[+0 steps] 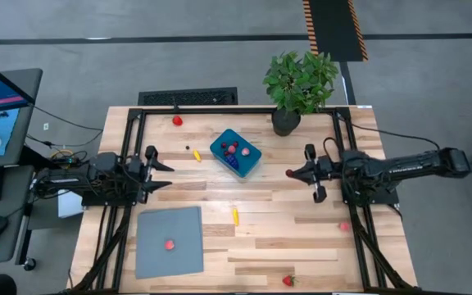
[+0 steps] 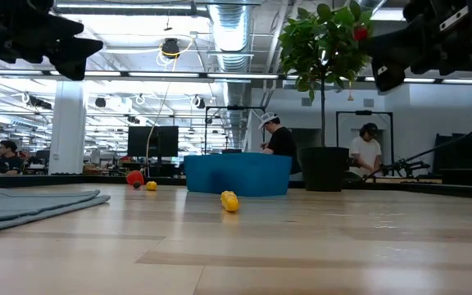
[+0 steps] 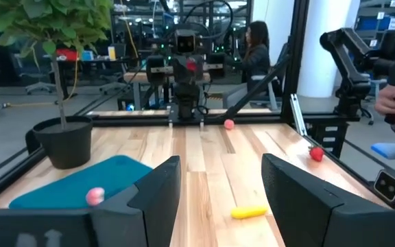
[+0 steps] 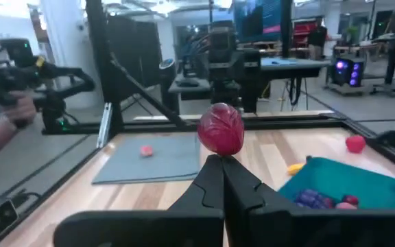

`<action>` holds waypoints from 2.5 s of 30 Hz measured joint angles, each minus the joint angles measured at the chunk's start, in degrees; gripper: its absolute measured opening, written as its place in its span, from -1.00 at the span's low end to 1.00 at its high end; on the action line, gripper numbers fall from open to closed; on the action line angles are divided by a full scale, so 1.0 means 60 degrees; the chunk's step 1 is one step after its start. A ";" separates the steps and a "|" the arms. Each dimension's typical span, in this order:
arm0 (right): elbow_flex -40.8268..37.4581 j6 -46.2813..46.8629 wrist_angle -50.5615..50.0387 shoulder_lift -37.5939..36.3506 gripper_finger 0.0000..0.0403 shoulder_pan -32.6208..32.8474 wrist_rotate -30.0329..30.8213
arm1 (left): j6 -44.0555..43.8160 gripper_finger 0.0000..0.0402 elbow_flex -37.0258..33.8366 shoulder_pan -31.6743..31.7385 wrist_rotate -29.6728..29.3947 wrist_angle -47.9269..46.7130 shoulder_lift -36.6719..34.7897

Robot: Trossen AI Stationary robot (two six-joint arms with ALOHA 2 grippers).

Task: Pick and placing Produce into tupperware
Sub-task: Put the cherry into the container

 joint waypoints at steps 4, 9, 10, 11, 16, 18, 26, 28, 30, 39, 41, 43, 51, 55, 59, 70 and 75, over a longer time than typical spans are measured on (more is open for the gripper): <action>-0.0358 0.1215 0.0350 -0.0455 -0.95 -0.0700 -0.0420 | -0.0056 -0.04 0.0000 0.0000 -0.0407 -0.0167 -0.0002; -0.0631 0.2247 0.0261 -0.0974 -0.95 -0.1528 -0.1090 | -0.0076 -0.04 0.0000 0.0000 -0.0727 -0.0266 0.0000; -0.0701 0.2247 0.0324 -0.1048 -0.95 -0.1613 -0.1367 | -0.0080 -0.04 0.0000 0.0000 -0.0699 -0.0261 -0.0003; -0.0764 0.2240 0.0334 -0.1132 -0.95 -0.1722 -0.1616 | -0.0084 -0.04 0.0000 -0.0003 -0.0692 -0.0255 -0.0003; -0.1093 0.1872 0.0497 -0.1794 -0.95 -0.2205 -0.2709 | -0.0231 -0.04 0.0000 -0.0004 -0.0711 -0.0263 0.0000; -0.1158 0.1837 0.0494 -0.2107 -0.95 -0.2359 -0.2911 | -0.0262 -0.04 0.0000 -0.0004 -0.0743 -0.0257 -0.0002; -0.1161 0.4844 0.0498 -0.2713 -0.93 -0.2669 -0.2081 | -0.0361 -0.04 0.0000 -0.0004 -0.1919 -0.0540 0.0000; -0.1161 0.5709 0.0505 -0.2718 -0.93 -0.2820 -0.2083 | -0.0519 -0.04 0.0000 -0.0003 -0.2111 -0.0612 -0.0001; -0.1161 0.6690 0.0498 -0.2711 -0.93 -0.2967 -0.2070 | -0.0684 -0.04 0.0000 -0.0004 -0.2224 -0.0740 -0.0004; -0.1143 0.8933 0.0837 -0.2707 -0.92 -0.3476 -0.1540 | -0.1634 -0.04 0.0000 0.0000 -0.2514 -0.1199 0.0000; -0.1102 0.8037 0.0801 -0.2694 -0.93 -0.3471 -0.1568 | -0.1657 -0.04 0.0000 0.0000 -0.2521 -0.1331 0.0000; -0.1096 0.6880 0.0773 -0.2695 -0.95 -0.3426 -0.1597 | -0.1550 -0.04 0.0000 -0.0004 -0.2572 -0.1345 0.0000; -0.1092 0.1282 -0.0026 -0.2692 -0.93 -0.3044 -0.1462 | -0.0725 -0.04 0.0000 -0.0001 -0.2684 -0.1496 0.0000; -0.1092 -0.0946 -0.0525 -0.2694 -0.95 -0.2799 -0.0474 | -0.0564 -0.04 0.0000 -0.0003 -0.2692 -0.1585 0.0000; -0.1092 -0.2729 -0.0787 -0.2692 -0.94 -0.2454 0.1026 | -0.0517 -0.04 0.0000 0.0000 -0.2692 -0.1675 0.0000; -0.1085 -0.5225 -0.1156 -0.2557 -0.95 -0.0996 0.5678 | -0.0517 -0.04 0.0000 0.0000 -0.2692 -0.1687 0.0000; -0.0897 -0.4016 -0.1178 -0.2288 -0.93 -0.0485 0.6122 | -0.0542 -0.04 0.0000 -0.0001 -0.2692 -0.1687 0.0000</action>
